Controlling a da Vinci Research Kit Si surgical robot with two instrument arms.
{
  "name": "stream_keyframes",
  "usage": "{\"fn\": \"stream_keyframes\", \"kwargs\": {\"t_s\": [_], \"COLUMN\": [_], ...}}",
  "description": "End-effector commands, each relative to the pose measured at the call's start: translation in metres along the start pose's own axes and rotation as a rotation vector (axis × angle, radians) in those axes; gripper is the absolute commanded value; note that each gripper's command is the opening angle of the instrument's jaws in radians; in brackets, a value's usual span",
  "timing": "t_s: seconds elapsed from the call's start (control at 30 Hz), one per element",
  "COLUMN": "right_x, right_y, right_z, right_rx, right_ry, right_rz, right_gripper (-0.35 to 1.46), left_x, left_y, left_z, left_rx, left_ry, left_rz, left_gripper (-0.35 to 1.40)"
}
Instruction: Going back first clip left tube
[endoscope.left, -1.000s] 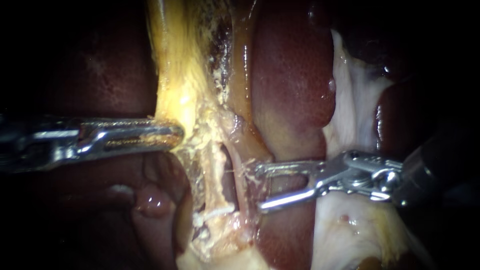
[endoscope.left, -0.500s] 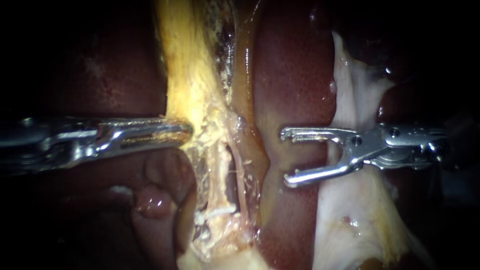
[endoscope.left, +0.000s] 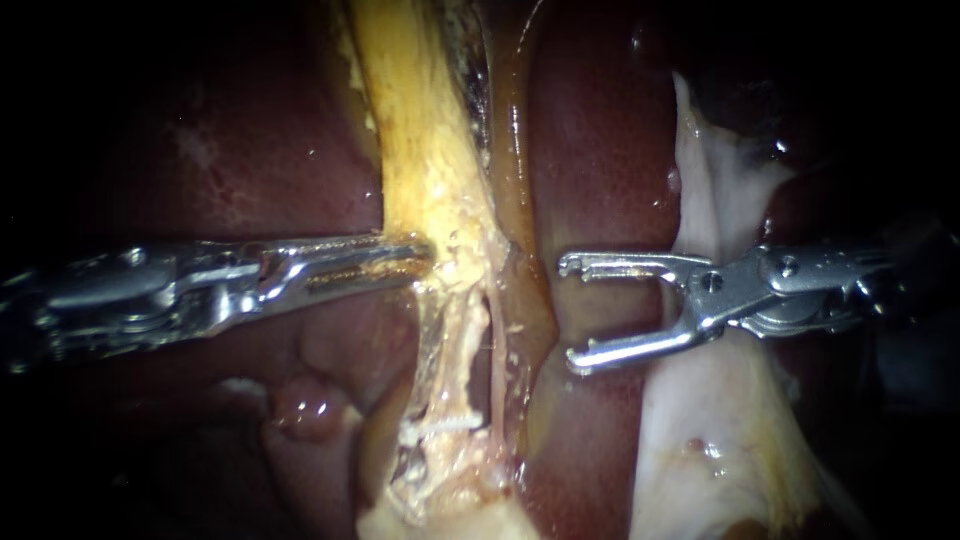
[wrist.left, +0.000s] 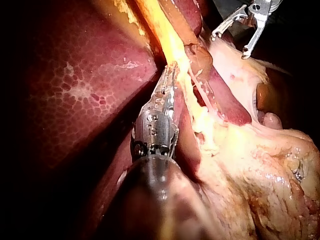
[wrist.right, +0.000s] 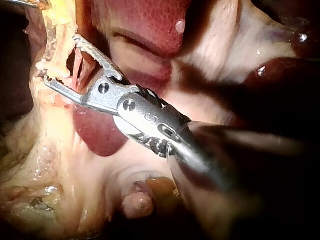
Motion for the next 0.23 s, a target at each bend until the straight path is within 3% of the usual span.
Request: {"fn": "stream_keyframes", "kwargs": {"t_s": [0.03,0.23], "right_x": [0.0000,0.0000], "right_y": [0.0000,0.0000], "right_z": [0.0000,0.0000], "right_rx": [0.000,0.000], "right_ry": [0.000,0.000], "right_rz": [0.000,0.000], "right_gripper": [0.60,0.60], "left_x": [0.0000,0.0000], "left_y": [0.0000,0.0000], "left_z": [0.0000,-0.0001], "left_rx": [0.001,0.001], "left_ry": [0.001,0.002], "left_rz": [0.001,0.001], "left_gripper": [-0.35,-0.35]}}
